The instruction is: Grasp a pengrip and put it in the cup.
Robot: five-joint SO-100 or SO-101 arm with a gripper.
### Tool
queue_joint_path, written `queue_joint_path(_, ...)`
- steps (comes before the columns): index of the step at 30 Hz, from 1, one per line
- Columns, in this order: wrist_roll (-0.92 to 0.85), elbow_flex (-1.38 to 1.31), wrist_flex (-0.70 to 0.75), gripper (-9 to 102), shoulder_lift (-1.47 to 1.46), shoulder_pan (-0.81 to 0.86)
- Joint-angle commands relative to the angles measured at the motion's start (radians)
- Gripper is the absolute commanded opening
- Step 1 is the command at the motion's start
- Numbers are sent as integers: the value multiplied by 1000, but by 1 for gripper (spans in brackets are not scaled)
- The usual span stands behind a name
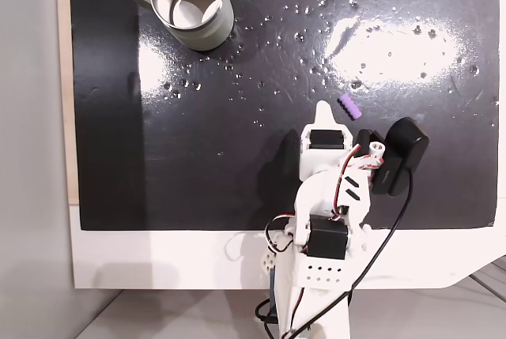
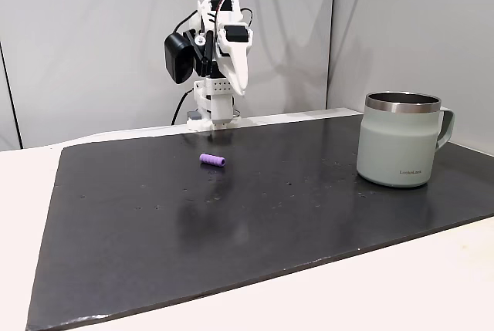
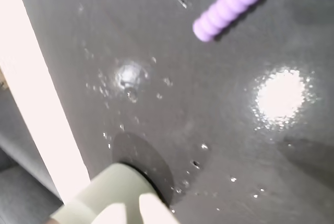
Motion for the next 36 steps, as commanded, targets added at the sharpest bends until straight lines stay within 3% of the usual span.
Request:
queue_joint_path(1, 37, -189, 26, 0, -143, 29)
queue_joint_path(22, 213, -787, 422, 2, -839, 158)
queue_joint_path(36, 244, -802, 419, 19, -994, 170)
